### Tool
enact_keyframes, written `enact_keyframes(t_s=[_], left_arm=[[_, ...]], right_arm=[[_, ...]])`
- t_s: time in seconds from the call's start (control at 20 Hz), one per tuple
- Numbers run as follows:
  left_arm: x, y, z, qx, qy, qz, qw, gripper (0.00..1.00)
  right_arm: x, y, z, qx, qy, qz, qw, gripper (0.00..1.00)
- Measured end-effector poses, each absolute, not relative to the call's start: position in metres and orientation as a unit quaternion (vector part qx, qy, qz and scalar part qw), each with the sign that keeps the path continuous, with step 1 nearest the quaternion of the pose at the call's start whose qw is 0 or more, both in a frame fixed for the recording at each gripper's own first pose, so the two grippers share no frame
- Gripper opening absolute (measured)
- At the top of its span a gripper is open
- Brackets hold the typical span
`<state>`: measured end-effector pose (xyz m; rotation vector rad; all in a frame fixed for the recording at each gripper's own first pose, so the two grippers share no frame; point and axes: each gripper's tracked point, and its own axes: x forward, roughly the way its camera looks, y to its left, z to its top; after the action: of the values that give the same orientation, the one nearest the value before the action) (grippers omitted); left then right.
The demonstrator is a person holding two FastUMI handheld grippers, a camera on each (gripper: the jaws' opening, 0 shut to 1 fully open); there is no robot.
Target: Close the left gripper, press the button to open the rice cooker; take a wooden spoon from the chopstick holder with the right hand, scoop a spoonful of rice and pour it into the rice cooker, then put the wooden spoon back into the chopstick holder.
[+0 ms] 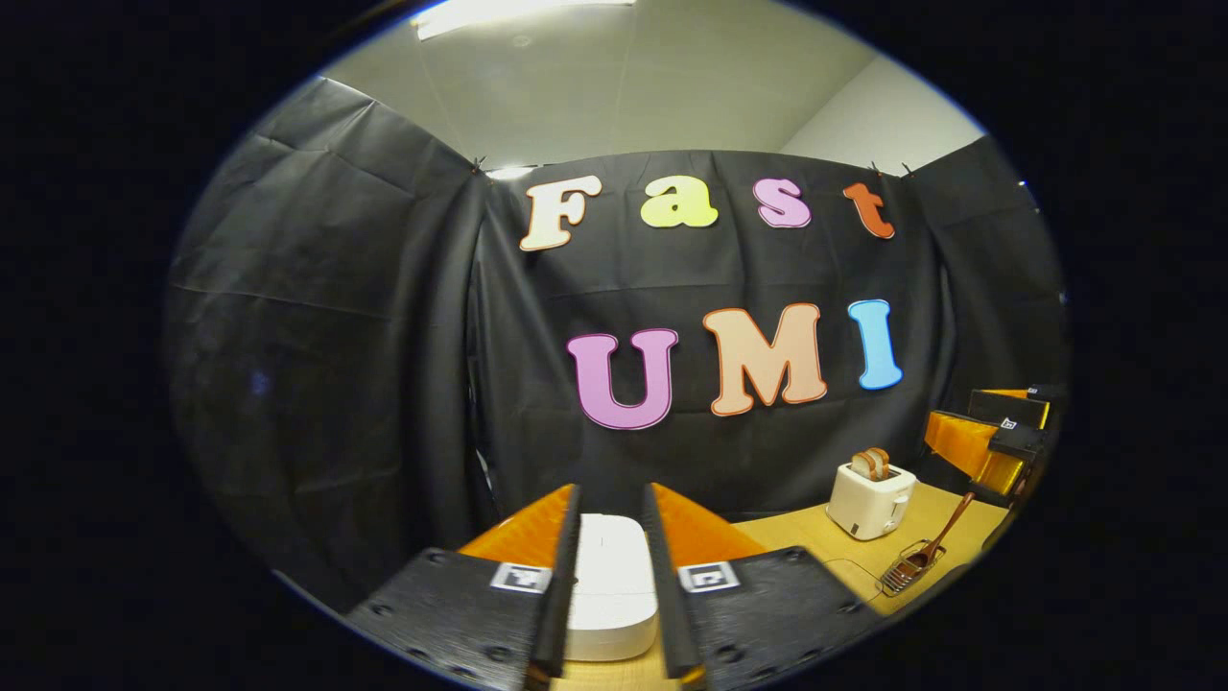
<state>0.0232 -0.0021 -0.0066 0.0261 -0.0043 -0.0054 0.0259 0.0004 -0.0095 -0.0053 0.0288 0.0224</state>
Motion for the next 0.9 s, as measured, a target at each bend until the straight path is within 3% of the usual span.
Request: enact_keyframes(t_s=[0.1,0.2,0.3,0.9], left_arm=[[0.024,-0.008,-0.009,0.009,0.000,-0.012,1.000,0.13],[0.025,-0.005,-0.014,0.008,0.007,-0.014,1.000,0.14],[0.030,0.003,-0.019,0.006,0.010,-0.007,1.000,0.00],[0.073,0.047,-0.092,-0.039,0.075,-0.004,0.996,0.00]], right_arm=[[0.026,-0.001,-0.010,-0.003,0.013,0.010,1.000,1.00],[0.025,-0.002,-0.011,-0.003,0.015,0.009,1.000,0.99],[0.025,-0.004,-0.011,-0.005,0.015,0.005,1.000,0.99],[0.022,-0.029,-0.021,-0.013,0.029,-0.035,0.999,1.00]])
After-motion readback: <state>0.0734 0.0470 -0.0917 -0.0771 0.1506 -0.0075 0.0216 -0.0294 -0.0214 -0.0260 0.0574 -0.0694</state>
